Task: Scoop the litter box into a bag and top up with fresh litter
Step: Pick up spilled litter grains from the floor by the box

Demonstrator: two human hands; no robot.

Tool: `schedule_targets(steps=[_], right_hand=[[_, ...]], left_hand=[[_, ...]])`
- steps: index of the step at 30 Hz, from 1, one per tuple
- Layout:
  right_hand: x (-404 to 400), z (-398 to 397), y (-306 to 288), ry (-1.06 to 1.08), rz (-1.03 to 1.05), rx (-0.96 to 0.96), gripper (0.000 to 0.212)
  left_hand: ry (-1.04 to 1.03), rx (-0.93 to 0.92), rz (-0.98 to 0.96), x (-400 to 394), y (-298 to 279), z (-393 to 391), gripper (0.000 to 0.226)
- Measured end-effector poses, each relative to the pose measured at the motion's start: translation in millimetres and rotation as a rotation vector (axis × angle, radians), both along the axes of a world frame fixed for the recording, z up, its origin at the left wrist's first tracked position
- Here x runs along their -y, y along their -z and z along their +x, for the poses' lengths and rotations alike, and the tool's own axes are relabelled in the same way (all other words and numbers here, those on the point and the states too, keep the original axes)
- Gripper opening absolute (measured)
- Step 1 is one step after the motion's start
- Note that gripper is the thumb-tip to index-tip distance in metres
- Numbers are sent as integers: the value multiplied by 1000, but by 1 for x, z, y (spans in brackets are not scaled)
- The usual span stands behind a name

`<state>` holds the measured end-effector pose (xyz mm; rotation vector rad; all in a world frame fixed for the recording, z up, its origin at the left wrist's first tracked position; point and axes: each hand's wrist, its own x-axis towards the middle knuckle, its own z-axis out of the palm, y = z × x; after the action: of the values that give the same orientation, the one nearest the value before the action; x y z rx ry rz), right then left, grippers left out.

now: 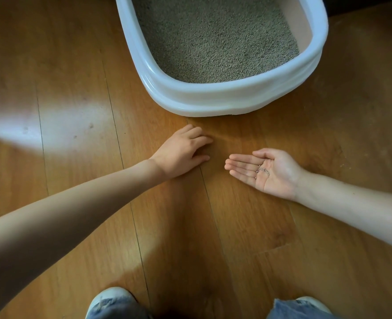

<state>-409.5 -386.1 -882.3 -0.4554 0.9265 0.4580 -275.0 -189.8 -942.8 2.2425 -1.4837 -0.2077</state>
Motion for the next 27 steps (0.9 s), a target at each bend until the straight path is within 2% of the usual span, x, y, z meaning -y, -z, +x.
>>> schedule_targets(steps=[5,9,14,17,19,21,24,27], right_hand=[[1,-1,0,4,-11,-9,46],[1,-1,1,3,-14,-11,46],[1,0,1,11,-22,-18,46],[-1,1,0,11,-30,-23,46],[-3,1,-2,9,-35,-31,46],[-5,2,-3,-13,-58,-38,47],[-12,1,-5,-43,-105,-54,43],[-20,1,-8,-42,-102,-33,31]], left_hand=[[86,47,-35,9,-1,-2,28],[124,182,-37,10,2,-7,24],[156,433,124,14,2,-18,20],[213,521,266,15,-4,-20,15],[140,472,267,16,-15,-22,19],[25,361,145,19,-30,-29,28],[-33,162,14,25,-54,-48,13],[28,124,-31,32,-68,-66,8]])
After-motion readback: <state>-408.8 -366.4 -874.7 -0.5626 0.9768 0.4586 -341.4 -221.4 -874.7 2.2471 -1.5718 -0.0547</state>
